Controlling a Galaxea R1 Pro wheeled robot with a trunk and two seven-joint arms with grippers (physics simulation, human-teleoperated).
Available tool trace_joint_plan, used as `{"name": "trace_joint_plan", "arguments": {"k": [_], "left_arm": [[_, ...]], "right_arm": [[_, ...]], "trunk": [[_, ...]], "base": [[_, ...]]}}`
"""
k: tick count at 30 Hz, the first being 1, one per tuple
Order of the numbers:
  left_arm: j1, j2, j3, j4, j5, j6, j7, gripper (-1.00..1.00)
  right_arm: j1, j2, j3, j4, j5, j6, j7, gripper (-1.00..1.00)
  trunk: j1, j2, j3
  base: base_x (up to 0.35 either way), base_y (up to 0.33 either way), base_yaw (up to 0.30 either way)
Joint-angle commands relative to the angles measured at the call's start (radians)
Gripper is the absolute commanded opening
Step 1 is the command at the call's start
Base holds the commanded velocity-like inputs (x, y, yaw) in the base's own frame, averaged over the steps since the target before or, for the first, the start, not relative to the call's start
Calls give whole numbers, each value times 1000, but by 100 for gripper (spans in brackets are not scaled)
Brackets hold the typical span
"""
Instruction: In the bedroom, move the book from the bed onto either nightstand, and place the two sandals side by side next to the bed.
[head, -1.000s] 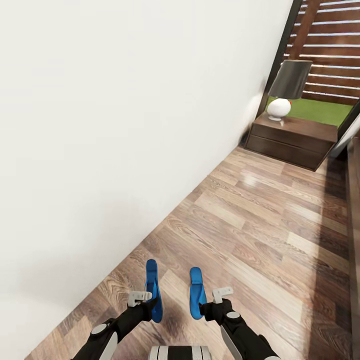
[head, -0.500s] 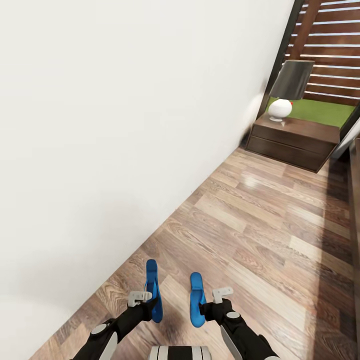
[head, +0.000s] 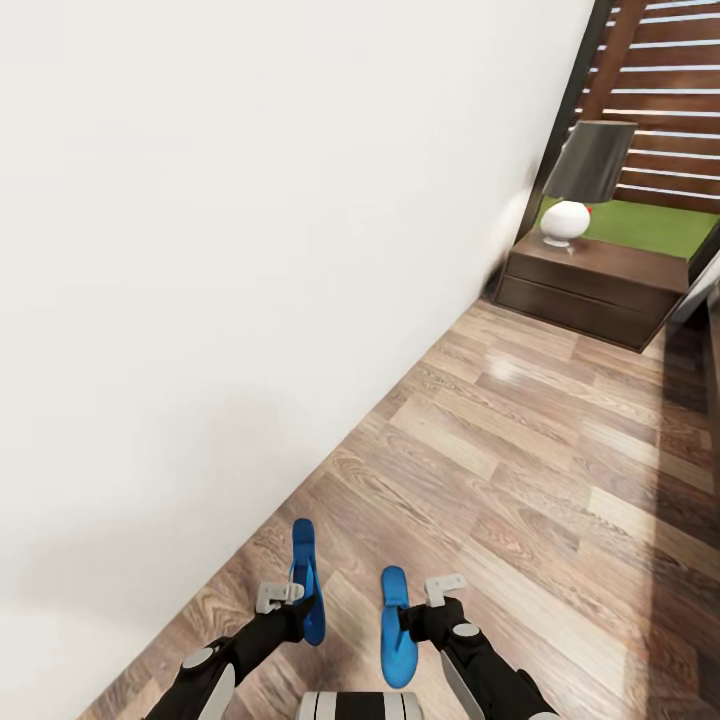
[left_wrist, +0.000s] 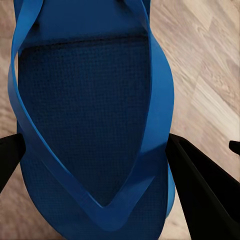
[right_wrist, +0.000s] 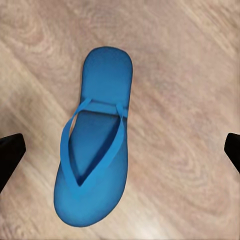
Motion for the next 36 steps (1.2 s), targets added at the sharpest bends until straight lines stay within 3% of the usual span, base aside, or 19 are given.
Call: {"name": "trace_joint_plan", "arguments": {"k": [1,14,36], "left_arm": [[0,0,0,0,8,3,-3,-100],[0,1,0,0,9,3,-4,-100],[0,1,0,0,9,3,-4,-100]], "right_arm": [[0,-1,5,-2,-4,6,-5,100],[0,-1,5,-2,-4,6,-4,100],[0,-3,1,-12,2,20,-18,100]], "trunk": [[0,0,-1],[0,0,-1],[0,0,-1]], "base": [[23,0,0],[4,151,0],[0,5,0]]}}
